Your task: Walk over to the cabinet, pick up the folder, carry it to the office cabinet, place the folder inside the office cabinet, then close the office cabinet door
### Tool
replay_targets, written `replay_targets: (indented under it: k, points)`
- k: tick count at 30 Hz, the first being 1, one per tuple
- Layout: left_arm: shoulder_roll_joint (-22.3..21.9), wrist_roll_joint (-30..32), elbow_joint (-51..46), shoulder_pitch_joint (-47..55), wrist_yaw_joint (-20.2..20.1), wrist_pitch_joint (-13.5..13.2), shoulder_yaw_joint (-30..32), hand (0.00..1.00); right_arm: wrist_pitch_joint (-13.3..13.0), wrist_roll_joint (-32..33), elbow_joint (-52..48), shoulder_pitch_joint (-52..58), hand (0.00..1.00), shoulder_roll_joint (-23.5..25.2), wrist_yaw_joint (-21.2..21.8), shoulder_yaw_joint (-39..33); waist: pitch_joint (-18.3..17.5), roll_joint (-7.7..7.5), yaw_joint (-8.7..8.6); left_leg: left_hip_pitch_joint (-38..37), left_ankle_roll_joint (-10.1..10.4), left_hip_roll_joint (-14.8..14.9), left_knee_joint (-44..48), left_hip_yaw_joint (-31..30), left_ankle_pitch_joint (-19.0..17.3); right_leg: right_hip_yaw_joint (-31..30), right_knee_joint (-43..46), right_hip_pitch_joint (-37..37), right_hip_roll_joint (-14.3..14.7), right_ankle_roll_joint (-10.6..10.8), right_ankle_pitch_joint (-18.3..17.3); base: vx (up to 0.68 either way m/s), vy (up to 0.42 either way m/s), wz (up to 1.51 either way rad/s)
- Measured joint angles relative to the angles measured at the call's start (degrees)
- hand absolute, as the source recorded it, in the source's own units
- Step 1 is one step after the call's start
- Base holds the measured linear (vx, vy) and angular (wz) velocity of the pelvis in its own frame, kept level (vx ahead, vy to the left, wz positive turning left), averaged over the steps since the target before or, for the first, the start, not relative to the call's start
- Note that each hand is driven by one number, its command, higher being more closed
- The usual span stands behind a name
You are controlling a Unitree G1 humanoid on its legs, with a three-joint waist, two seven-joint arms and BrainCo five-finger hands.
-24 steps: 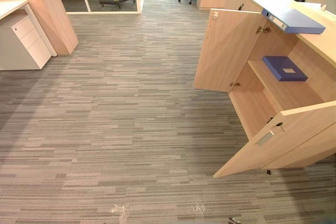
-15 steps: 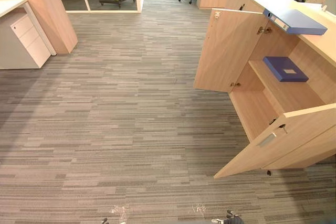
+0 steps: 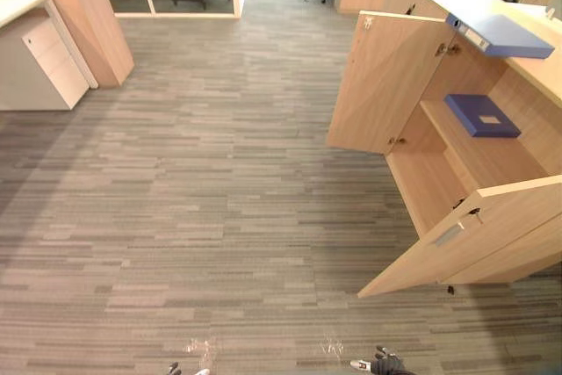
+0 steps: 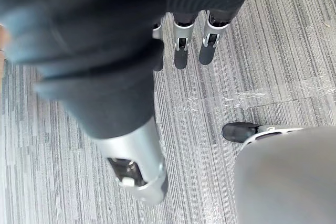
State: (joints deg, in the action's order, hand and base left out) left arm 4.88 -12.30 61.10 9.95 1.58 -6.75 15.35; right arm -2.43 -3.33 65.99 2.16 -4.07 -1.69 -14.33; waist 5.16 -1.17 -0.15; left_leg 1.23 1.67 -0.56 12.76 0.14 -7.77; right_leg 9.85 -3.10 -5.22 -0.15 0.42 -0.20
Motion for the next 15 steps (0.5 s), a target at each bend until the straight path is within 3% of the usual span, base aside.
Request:
replay_targets:
  k: [1,3,4,5,7,10,11,12,13,14,15]
  points:
    - [-0.1,0.0,-0.5,-0.6,0.2,0.0,0.9,0.00,0.0,0.0,-0.1,-0.3,0.00,0.0,0.0,-0.5,1.9,-0.01,-0.20,3.1,2.3,0.2,7.7,0.0,-1.9,0.9,1.3,-0.2,-0.2,-0.8,-1.6,-0.09,0.036,0.33]
    - [-1.0,0.0,-1.7,-0.4,0.3,0.0,4.2,0.00,0.1,0.0,-0.6,-0.3,0.00,-0.2,0.0,-0.6,3.4,-0.07,0.53,9.8,4.6,1.2,23.3,1.5,-2.1,1.4,3.4,-0.7,-0.5,-1.3,-3.3,-0.03,0.047,0.17]
    - [-2.1,-0.6,-2.5,0.0,0.7,0.0,6.8,0.00,0.1,0.0,-1.2,-0.1,0.00,-0.3,-0.1,-0.3,4.1,-0.03,1.05,14.0,4.8,2.8,31.8,3.4,-3.9,1.0,4.6,-2.0,-0.5,-1.4,-4.2,0.07,0.063,0.01]
    - [-2.5,-0.9,-2.7,0.3,0.8,-0.1,7.7,0.00,0.1,0.0,-1.3,-0.2,0.00,-0.2,-0.1,-0.2,4.3,-0.28,1.14,15.4,4.0,3.9,33.8,4.1,-5.4,1.0,5.1,-2.3,-0.6,-1.2,-4.6,0.14,0.093,-0.07]
    - [-2.6,-1.1,-2.7,0.5,0.9,0.0,8.0,0.00,0.1,0.0,-1.3,-0.4,0.00,-0.1,-0.1,-0.3,4.2,-0.50,1.67,17.6,2.5,6.2,30.0,5.1,-6.9,0.2,6.0,-2.1,-2.1,-0.6,-5.3,0.11,0.129,-0.18]
    - [-2.9,-1.4,-2.7,0.6,0.9,0.0,9.0,0.00,0.1,-0.1,-1.4,-0.8,0.00,0.2,-0.1,0.1,4.4,-0.82,2.65,17.9,1.8,8.4,10.3,3.6,-3.2,-1.7,6.2,-2.7,-7.3,2.3,-7.1,0.26,0.330,-0.30]
    - [-3.2,-1.7,-2.8,0.6,1.2,-0.1,9.3,0.00,0.1,-0.1,-1.6,-0.8,0.00,0.2,-0.2,0.5,4.3,-0.78,2.70,17.7,2.3,9.5,5.5,3.7,-1.1,-2.3,6.5,-2.8,-8.8,3.9,-7.8,0.40,0.477,-0.19]
    - [-3.5,-2.2,-2.8,1.0,1.4,-0.1,9.6,0.00,0.1,0.0,-1.9,-0.8,0.00,0.4,-0.2,0.9,4.2,-0.83,2.70,17.1,4.2,10.3,3.2,7.1,5.4,-2.2,6.9,-2.9,-11.2,6.2,-8.7,0.36,0.456,-0.15]
    - [-3.5,-2.4,-2.9,0.9,1.4,-0.1,9.7,0.00,0.1,0.0,-1.9,-0.9,0.00,0.5,-0.3,0.9,3.9,-0.52,2.79,16.8,3.8,10.2,3.2,9.1,8.9,-1.7,6.9,-3.2,-12.1,7.1,-8.7,0.37,0.441,-0.20]
    - [-3.4,-2.8,-3.4,0.5,1.6,-0.4,9.8,0.00,0.2,0.0,-1.7,-1.6,0.00,2.4,-0.2,0.8,3.8,-1.75,3.08,17.4,2.4,9.4,5.5,11.2,8.7,-0.6,7.3,-3.7,-13.8,6.7,-8.3,0.41,0.379,-0.23]
    - [-3.0,-3.0,-3.8,0.1,1.7,-0.6,9.8,0.00,0.1,-0.2,-2.5,-2.1,0.00,4.7,-0.1,0.7,3.3,-2.43,3.26,17.7,1.5,8.7,7.4,11.7,6.1,0.8,8.5,-3.5,-14.4,6.3,-6.4,0.42,0.346,-0.29]
